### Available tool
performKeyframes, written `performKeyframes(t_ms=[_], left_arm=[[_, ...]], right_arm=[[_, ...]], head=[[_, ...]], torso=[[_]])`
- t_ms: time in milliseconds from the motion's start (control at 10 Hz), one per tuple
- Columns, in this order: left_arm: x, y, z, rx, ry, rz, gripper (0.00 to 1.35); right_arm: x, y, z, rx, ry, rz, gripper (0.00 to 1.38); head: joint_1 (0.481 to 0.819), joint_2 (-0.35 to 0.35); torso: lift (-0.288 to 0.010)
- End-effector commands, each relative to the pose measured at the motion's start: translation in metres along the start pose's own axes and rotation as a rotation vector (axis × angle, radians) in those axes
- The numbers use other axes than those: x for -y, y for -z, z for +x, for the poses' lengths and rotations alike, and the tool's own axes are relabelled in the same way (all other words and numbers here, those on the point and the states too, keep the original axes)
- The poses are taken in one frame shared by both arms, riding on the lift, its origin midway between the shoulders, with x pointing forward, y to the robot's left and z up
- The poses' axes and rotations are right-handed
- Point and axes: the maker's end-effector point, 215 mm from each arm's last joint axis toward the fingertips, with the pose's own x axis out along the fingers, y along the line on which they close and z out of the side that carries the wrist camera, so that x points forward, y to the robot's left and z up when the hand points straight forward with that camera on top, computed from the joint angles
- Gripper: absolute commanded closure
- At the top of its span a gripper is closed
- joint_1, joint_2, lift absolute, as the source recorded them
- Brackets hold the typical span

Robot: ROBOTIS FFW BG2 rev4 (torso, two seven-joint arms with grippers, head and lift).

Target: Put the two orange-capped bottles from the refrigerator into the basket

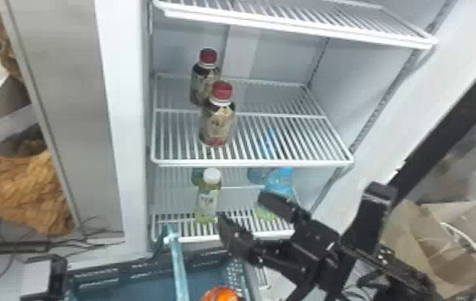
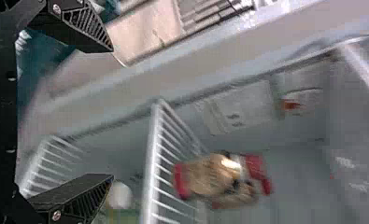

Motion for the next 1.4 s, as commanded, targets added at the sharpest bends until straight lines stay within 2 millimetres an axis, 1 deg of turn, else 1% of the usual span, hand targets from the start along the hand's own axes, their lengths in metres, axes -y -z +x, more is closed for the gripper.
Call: performKeyframes(t_ms=[0, 100, 200, 400, 500, 600, 800, 900, 1300], left_arm=[[0.000, 0.001, 0.000, -0.001, 0.000, -0.002, 1.20], [0.000, 0.000, 0.000, 0.001, 0.000, 0.000, 1.20], [0.000, 0.000, 0.000, 0.001, 0.000, 0.000, 1.20], [-0.002, 0.001, -0.001, -0.001, -0.005, -0.003, 1.20], [-0.002, 0.002, 0.000, -0.005, -0.002, -0.005, 1.20], [-0.002, 0.002, 0.001, -0.006, -0.001, -0.005, 1.20], [-0.002, 0.002, 0.002, -0.009, -0.001, -0.004, 1.20], [-0.002, 0.003, 0.002, -0.009, -0.001, -0.006, 1.20], [-0.002, 0.002, 0.001, -0.006, -0.001, -0.006, 1.20]], right_arm=[[0.015, -0.040, -0.020, 0.149, 0.087, -0.083, 0.11], [0.027, -0.054, -0.036, 0.214, 0.157, -0.114, 0.11], [0.031, -0.065, -0.052, 0.270, 0.220, -0.135, 0.11], [0.042, -0.073, -0.077, 0.347, 0.322, -0.144, 0.11], [0.050, -0.068, -0.086, 0.351, 0.379, -0.125, 0.11], [0.058, -0.053, -0.087, 0.325, 0.398, -0.114, 0.11], [0.072, -0.037, -0.090, 0.296, 0.432, -0.141, 0.11], [0.076, -0.035, -0.093, 0.299, 0.444, -0.160, 0.11], [0.080, -0.034, -0.095, 0.326, 0.452, -0.154, 0.11]], head=[[0.695, -0.303], [0.695, -0.334], [0.695, -0.350], [0.695, -0.350], [0.695, -0.350], [0.695, -0.350], [0.695, -0.350], [0.695, -0.350], [0.695, -0.350]], torso=[[-0.040], [-0.040], [-0.040], [-0.040], [-0.040], [-0.040], [-0.040], [-0.040], [-0.040]])
